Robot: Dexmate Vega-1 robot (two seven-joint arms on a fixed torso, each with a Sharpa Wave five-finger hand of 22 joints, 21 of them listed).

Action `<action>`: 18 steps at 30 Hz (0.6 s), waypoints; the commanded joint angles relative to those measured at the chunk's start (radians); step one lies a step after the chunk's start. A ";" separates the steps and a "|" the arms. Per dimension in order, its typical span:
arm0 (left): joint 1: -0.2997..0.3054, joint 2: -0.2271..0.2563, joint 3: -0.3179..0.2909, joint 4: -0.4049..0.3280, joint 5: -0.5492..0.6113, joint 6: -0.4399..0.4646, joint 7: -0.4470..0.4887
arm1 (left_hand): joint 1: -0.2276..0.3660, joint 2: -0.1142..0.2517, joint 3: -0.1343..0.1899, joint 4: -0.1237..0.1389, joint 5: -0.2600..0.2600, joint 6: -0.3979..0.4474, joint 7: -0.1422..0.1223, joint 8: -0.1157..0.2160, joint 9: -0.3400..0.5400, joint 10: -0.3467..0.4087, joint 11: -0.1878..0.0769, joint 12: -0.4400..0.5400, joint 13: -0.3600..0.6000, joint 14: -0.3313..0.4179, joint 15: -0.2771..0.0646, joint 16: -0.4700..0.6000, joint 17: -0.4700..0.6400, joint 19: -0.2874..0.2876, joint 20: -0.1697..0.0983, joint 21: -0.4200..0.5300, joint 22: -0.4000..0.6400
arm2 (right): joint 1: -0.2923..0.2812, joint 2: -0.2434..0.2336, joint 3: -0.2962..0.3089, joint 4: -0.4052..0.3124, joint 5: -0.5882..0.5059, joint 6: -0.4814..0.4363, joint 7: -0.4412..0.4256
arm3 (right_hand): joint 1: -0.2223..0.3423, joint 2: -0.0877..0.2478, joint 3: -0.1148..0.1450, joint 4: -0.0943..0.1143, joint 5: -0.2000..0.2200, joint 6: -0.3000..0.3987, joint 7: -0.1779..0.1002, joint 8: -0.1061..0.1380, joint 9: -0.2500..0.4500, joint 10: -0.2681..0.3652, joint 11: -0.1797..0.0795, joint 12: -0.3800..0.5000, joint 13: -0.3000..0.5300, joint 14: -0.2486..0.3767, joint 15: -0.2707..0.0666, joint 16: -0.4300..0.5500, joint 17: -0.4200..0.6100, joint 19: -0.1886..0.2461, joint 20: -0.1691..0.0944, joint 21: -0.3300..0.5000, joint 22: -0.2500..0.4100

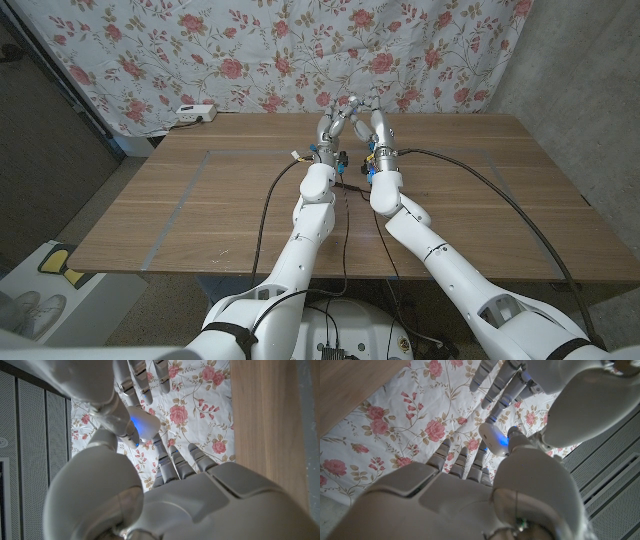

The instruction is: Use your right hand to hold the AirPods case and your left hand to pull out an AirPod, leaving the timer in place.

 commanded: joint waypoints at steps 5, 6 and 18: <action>0.005 0.001 -0.001 -0.006 -0.005 0.005 -0.016 | 0.022 0.035 -0.005 0.001 0.009 0.006 0.006 -0.004 0.003 0.090 -0.094 0.003 0.051 0.009 -0.004 0.000 0.003 0.003 0.006 0.002 0.004 | 0.007 0.011 -0.001 0.018 0.014 0.012 0.001 | 0.017 0.009 0.017 -0.003 0.003 0.016 -0.001 0.004 0.003 0.010 -0.011 0.021 0.013 0.015 -0.079 0.010 0.010 0.009 -0.008 0.006 0.004; 0.003 0.002 -0.002 -0.003 -0.011 0.005 -0.025 | 0.022 0.035 -0.005 0.001 0.009 0.006 0.006 -0.004 0.003 0.091 -0.094 0.003 0.051 0.009 -0.004 0.000 0.003 0.003 0.006 0.001 0.004 | 0.007 0.014 0.000 0.018 0.015 0.011 -0.001 | 0.019 0.008 0.018 -0.003 0.003 0.018 -0.001 0.004 0.003 0.012 -0.010 0.023 0.015 0.019 -0.078 0.012 0.010 0.010 -0.009 0.007 0.004; 0.008 0.004 0.002 -0.014 -0.005 0.017 -0.026 | 0.023 0.035 -0.009 0.001 0.009 0.009 0.005 -0.004 0.003 0.090 -0.094 0.002 0.052 0.009 -0.003 0.000 0.002 0.002 0.006 0.001 0.004 | 0.004 0.017 0.002 0.022 0.016 0.020 -0.012 | 0.051 0.010 0.037 -0.011 0.006 0.039 0.000 0.004 0.002 0.032 -0.026 0.062 0.034 0.042 -0.090 0.024 0.024 0.028 -0.022 0.011 0.005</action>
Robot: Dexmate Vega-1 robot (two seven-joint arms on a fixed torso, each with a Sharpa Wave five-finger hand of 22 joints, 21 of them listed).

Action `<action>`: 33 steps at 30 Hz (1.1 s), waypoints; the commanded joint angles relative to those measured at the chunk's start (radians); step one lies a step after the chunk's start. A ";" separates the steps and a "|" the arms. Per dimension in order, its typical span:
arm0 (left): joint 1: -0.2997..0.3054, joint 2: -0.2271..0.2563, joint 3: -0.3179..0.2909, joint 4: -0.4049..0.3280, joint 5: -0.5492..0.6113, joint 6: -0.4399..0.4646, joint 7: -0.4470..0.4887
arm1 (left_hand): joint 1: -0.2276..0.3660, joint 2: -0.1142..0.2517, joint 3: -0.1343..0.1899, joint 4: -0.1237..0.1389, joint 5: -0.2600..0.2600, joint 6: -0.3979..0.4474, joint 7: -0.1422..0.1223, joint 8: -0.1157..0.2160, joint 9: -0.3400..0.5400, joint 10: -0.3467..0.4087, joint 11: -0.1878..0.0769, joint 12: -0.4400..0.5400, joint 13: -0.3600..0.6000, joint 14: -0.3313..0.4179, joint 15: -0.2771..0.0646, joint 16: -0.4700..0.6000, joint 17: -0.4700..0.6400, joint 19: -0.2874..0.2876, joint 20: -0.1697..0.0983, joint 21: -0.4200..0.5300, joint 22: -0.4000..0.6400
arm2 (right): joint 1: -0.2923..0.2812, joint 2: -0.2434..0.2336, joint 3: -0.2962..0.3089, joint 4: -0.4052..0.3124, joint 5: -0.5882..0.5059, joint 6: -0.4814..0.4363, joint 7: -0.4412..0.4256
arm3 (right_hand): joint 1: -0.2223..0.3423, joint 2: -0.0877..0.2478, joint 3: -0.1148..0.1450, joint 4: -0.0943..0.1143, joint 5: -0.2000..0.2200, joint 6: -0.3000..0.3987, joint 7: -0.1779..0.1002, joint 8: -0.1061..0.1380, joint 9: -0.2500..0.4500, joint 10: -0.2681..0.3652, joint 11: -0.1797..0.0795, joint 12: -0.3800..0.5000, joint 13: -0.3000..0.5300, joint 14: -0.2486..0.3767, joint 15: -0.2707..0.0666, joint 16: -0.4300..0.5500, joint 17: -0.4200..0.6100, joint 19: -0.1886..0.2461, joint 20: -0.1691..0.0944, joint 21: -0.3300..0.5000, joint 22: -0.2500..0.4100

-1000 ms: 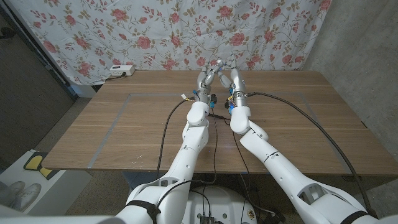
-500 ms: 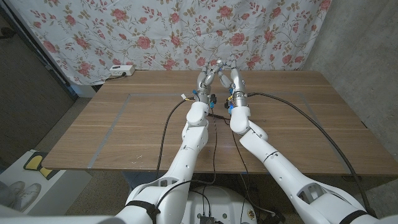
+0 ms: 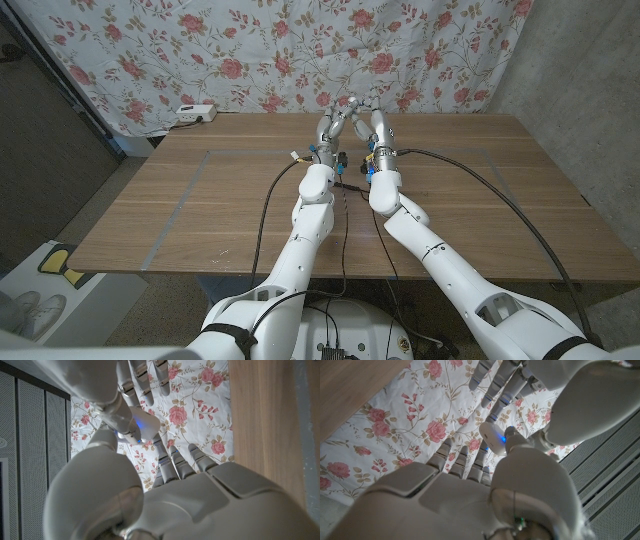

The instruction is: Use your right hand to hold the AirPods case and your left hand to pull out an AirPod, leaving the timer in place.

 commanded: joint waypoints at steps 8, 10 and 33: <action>0.007 0.003 0.005 -0.009 0.000 0.011 -0.016 | 0.027 0.032 -0.003 0.000 0.004 0.010 0.004 -0.004 0.003 0.089 -0.094 0.005 0.051 0.010 -0.003 0.000 0.003 0.002 0.008 0.001 0.004 | -0.001 0.008 0.004 0.014 0.009 0.029 -0.014 | 0.041 0.007 0.030 -0.002 0.008 0.033 -0.002 0.006 0.002 0.032 -0.016 0.046 0.024 0.031 -0.097 0.020 0.020 0.026 -0.014 0.014 0.005; 0.007 0.002 0.004 -0.011 -0.003 0.013 -0.019 | 0.027 0.033 -0.004 0.000 0.004 0.010 0.005 -0.004 0.003 0.089 -0.094 0.005 0.051 0.010 -0.002 -0.001 0.003 0.002 0.009 0.001 0.004 | -0.002 0.008 0.005 0.015 0.011 0.029 -0.012 | 0.054 0.012 0.041 -0.001 0.011 0.039 -0.005 0.005 0.002 0.040 -0.018 0.058 0.030 0.039 -0.100 0.025 0.026 0.029 -0.015 0.014 0.005; 0.010 0.005 0.007 -0.016 -0.002 0.022 -0.026 | 0.028 0.035 -0.009 0.000 0.004 0.012 0.005 -0.005 0.003 0.090 -0.094 0.004 0.052 0.011 -0.002 -0.001 0.003 0.001 0.009 0.001 0.005 | -0.007 0.018 0.015 0.034 0.021 0.060 -0.032 | 0.122 0.006 0.092 0.010 0.019 0.185 -0.023 0.019 0.000 0.283 -0.046 0.141 -0.049 0.176 -0.148 0.106 0.085 0.092 -0.055 0.024 0.006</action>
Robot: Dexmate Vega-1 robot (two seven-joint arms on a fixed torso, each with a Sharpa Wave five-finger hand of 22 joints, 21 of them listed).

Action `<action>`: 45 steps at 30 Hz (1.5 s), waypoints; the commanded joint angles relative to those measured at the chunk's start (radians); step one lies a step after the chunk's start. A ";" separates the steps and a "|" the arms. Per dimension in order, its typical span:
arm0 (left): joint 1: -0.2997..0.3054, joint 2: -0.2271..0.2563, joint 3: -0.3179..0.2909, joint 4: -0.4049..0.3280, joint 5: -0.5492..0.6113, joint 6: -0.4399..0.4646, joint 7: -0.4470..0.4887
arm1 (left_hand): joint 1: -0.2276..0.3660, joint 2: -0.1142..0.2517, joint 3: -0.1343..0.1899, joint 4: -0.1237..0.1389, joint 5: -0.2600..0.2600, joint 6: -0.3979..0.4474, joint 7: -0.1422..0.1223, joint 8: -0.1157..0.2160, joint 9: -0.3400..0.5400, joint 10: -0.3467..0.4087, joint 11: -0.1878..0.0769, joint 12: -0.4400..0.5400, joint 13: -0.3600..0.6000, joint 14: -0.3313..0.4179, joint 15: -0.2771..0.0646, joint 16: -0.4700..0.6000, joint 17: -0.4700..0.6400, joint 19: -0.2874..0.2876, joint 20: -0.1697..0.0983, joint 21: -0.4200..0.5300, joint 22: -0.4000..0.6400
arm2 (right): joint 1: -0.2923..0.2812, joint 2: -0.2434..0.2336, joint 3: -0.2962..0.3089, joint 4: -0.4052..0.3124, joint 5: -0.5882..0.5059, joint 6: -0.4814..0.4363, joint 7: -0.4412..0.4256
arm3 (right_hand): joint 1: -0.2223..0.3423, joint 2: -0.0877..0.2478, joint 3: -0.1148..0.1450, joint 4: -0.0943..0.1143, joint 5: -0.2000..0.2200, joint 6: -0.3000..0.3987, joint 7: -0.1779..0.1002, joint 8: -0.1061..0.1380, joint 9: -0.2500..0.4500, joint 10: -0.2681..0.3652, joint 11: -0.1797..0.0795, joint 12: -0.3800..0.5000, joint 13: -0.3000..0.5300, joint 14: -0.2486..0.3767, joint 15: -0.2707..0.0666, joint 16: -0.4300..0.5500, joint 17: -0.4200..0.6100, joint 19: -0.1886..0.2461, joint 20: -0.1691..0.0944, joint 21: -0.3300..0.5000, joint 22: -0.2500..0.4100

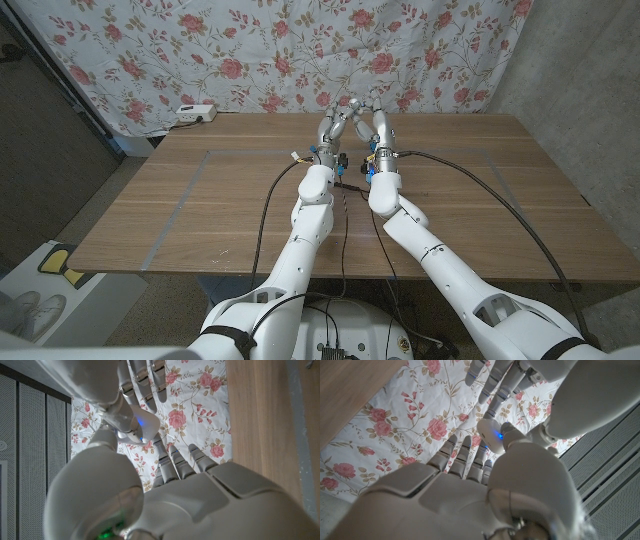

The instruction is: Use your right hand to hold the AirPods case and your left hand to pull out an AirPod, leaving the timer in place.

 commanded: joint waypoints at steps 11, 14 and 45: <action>0.003 0.001 0.001 -0.006 -0.001 0.008 -0.005 | 0.022 0.029 -0.003 0.000 0.006 0.007 -0.002 -0.005 0.003 0.091 -0.094 0.004 0.003 0.008 -0.003 -0.001 0.003 0.005 0.005 0.001 0.005 | -0.007 0.017 0.021 0.014 0.047 0.033 0.014 | 0.044 -0.007 0.021 -0.006 0.007 0.067 0.001 0.013 0.000 0.277 -0.107 0.067 -0.053 0.068 -0.158 0.041 0.023 0.038 -0.006 0.013 0.006; 0.002 0.003 0.001 -0.007 -0.002 0.011 -0.009 | 0.022 0.030 -0.004 0.000 0.006 0.007 -0.001 -0.005 0.003 0.091 -0.094 0.004 0.003 0.007 -0.002 -0.002 0.003 0.005 0.006 0.001 0.005 | -0.009 0.020 0.026 0.014 0.064 0.038 0.028 | 0.046 -0.011 0.018 -0.008 0.006 0.071 0.001 0.012 0.000 0.292 -0.108 0.069 -0.060 0.074 -0.159 0.044 0.024 0.041 -0.008 0.013 0.006; 0.007 0.001 0.016 -0.008 0.025 0.027 0.015 | 0.011 0.014 -0.026 0.002 0.003 -0.003 -0.011 -0.009 0.003 0.021 -0.070 -0.038 -0.011 0.001 0.002 -0.004 0.002 -0.001 0.002 -0.001 0.005 | -0.027 0.027 0.065 0.012 0.104 0.079 0.054 | 0.058 -0.018 0.001 -0.013 0.000 0.105 0.010 0.006 0.000 0.326 -0.112 0.057 -0.114 0.100 -0.174 0.057 0.031 0.048 -0.011 0.010 0.007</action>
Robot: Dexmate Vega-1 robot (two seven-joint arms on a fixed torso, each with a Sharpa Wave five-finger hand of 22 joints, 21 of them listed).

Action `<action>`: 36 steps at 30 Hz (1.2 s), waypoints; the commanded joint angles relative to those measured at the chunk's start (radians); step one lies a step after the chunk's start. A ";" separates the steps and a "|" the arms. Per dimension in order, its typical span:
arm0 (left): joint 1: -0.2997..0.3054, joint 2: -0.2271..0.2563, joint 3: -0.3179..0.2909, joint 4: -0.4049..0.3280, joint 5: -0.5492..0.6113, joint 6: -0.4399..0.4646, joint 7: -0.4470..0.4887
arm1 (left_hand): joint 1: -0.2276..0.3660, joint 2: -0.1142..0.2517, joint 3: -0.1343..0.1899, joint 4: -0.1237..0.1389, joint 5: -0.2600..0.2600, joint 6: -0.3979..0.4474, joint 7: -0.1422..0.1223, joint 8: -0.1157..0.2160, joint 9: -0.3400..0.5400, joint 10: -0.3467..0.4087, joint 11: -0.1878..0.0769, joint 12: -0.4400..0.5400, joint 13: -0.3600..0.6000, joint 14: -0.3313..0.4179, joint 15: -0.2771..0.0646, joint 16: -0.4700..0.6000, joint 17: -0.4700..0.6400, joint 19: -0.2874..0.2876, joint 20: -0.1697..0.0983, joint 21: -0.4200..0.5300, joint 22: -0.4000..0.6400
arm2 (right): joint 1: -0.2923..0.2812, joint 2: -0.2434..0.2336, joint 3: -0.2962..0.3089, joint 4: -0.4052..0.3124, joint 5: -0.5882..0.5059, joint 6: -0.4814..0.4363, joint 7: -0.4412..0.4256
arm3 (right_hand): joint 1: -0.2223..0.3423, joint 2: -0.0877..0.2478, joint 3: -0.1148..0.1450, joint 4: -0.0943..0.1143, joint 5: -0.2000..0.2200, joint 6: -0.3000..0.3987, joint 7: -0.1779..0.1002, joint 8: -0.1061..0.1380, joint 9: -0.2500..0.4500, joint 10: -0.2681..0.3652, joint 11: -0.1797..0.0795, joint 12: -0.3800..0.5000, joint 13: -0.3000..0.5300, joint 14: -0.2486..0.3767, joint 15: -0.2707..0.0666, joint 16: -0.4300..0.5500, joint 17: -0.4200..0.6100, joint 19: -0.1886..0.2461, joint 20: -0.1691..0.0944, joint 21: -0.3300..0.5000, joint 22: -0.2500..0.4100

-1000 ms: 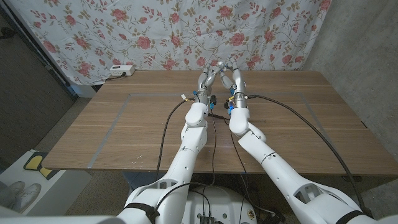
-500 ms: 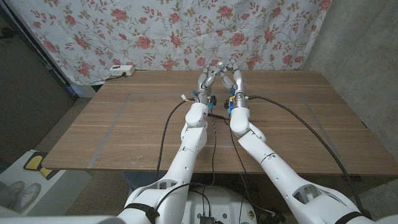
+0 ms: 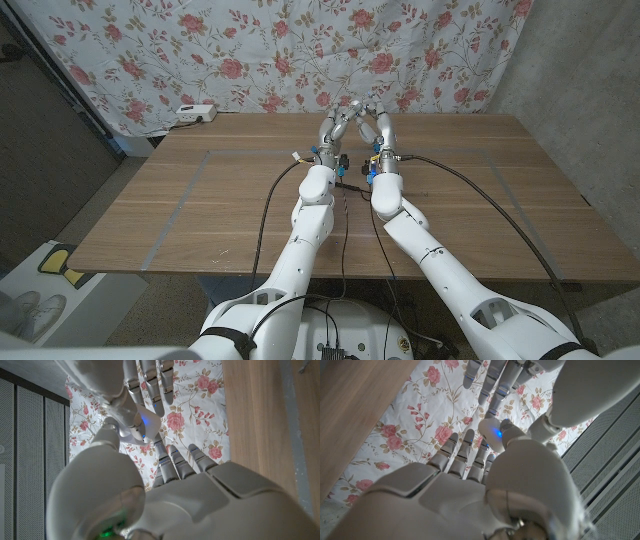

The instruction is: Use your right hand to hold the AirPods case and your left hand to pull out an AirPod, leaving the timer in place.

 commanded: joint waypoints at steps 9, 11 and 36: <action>-0.014 0.008 0.016 0.018 0.012 0.020 -0.021 | -0.021 -0.039 -0.037 0.003 -0.003 -0.027 -0.040 -0.009 0.002 -0.050 -0.029 -0.095 -0.042 -0.051 0.028 -0.015 -0.005 -0.007 0.009 -0.002 0.005 | -0.010 -0.011 0.016 -0.004 0.001 0.023 0.014 | 0.008 0.004 -0.007 0.000 -0.004 0.026 0.003 0.000 0.000 0.291 -0.101 0.053 -0.015 0.013 -0.174 0.009 0.004 0.009 0.001 0.002 0.002; -0.018 0.015 0.021 0.022 0.022 0.013 -0.023 | -0.024 -0.043 -0.041 0.004 -0.003 -0.034 -0.049 -0.009 0.002 -0.067 -0.017 -0.111 -0.050 -0.066 0.035 -0.019 -0.006 -0.009 0.010 -0.002 0.006 | -0.010 -0.012 0.018 -0.002 0.004 0.029 0.017 | 0.009 0.004 -0.008 0.000 -0.004 0.030 0.001 0.001 0.000 0.291 -0.100 0.052 -0.018 0.014 -0.175 0.009 0.004 0.011 0.002 0.002 0.002; -0.001 0.031 0.012 0.009 0.007 -0.025 -0.034 | -0.087 -0.087 -0.089 0.019 0.007 -0.156 -0.161 -0.019 0.002 -0.369 0.008 -0.216 -0.131 -0.249 0.076 -0.040 -0.012 -0.065 0.018 -0.010 0.007 | -0.022 0.020 0.047 -0.021 0.084 -0.018 0.068 | 0.020 0.006 -0.017 -0.001 -0.003 0.055 0.004 -0.003 0.001 0.300 -0.097 0.045 -0.048 0.023 -0.179 0.010 0.005 0.015 0.007 0.000 0.002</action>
